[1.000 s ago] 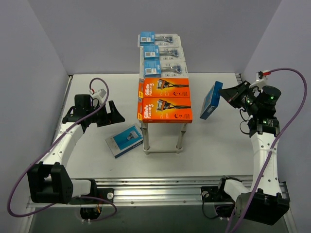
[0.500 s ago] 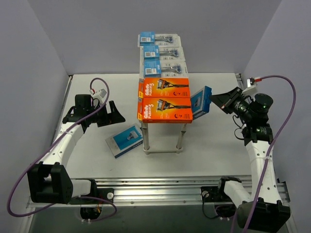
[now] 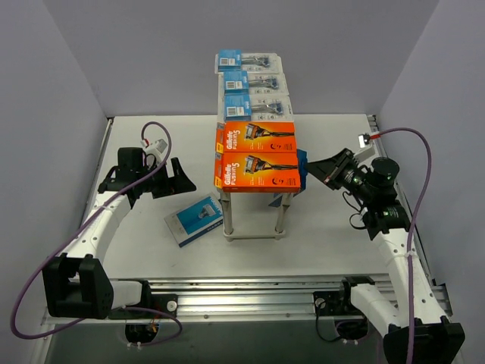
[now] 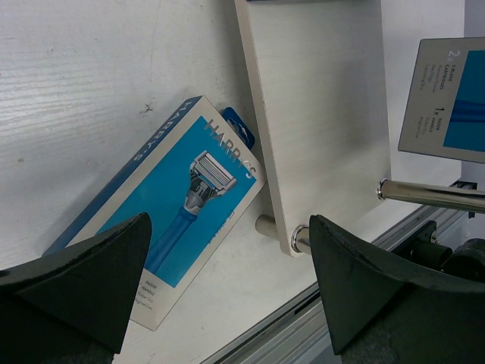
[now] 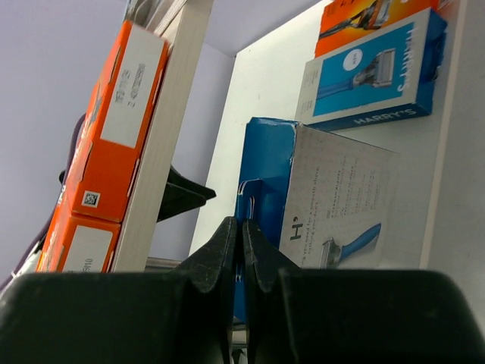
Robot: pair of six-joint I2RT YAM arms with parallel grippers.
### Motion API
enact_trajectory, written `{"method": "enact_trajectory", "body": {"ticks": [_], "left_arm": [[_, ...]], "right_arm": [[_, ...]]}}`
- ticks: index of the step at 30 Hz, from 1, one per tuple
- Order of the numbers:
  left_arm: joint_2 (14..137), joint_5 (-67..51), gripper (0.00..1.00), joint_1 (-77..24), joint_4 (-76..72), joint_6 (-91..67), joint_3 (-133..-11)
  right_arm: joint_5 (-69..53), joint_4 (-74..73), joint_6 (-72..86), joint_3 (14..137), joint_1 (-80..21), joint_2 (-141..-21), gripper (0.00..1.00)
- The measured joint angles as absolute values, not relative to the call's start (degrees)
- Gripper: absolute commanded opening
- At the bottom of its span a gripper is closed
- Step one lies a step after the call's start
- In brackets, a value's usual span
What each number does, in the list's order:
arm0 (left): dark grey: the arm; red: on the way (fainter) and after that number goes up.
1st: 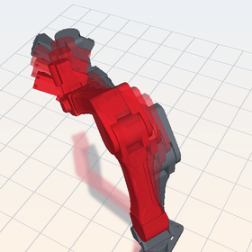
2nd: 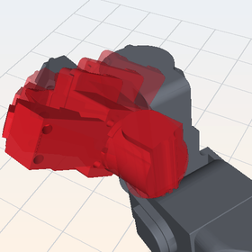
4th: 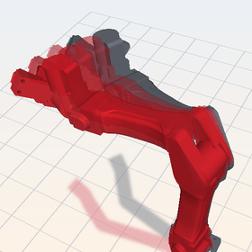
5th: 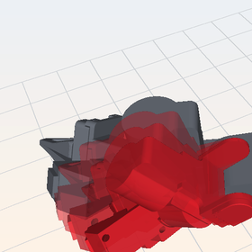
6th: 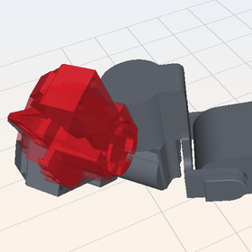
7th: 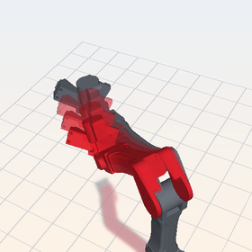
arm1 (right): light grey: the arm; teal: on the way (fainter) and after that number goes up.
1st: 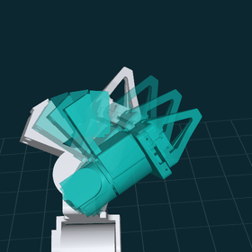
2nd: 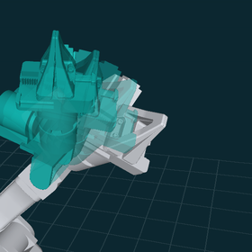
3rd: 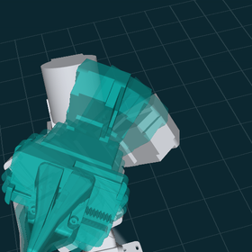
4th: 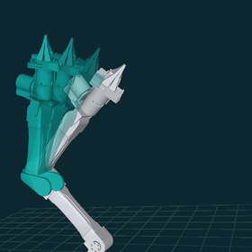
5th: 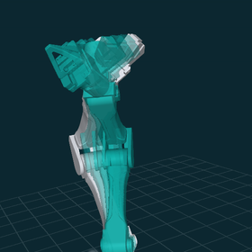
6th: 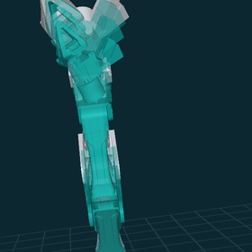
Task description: Place and organize the shaving razors onto the shelf
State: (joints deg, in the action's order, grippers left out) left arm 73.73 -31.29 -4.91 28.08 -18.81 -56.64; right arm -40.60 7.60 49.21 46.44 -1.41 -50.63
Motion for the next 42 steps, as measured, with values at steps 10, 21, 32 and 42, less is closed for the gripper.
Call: {"method": "enact_trajectory", "body": {"ticks": [10, 21, 32, 42], "left_arm": [[73.3, -31.3, 0.94, -4.9, 28.1, -18.8, -56.6], [73.2, -31.1, 0.94, -5.0, 28.2, -18.7, -56.6], [73.2, -30.7, 0.94, -5.0, 28.3, -18.7, -56.6], [73.1, -30.7, 0.94, -5.0, 28.5, -18.7, -56.6]], "right_arm": [[-34.2, 12.9, 51.0, 44.3, -13.6, -51.3, 0.00], [-30.2, 14.7, 52.1, 41.0, -17.6, -53.3, 0.00], [-24.0, 6.6, 45.3, 41.1, -17.6, -55.8, 0.00], [-20.6, 1.3, 39.5, 41.1, -17.2, -59.3, 0.00]]}}
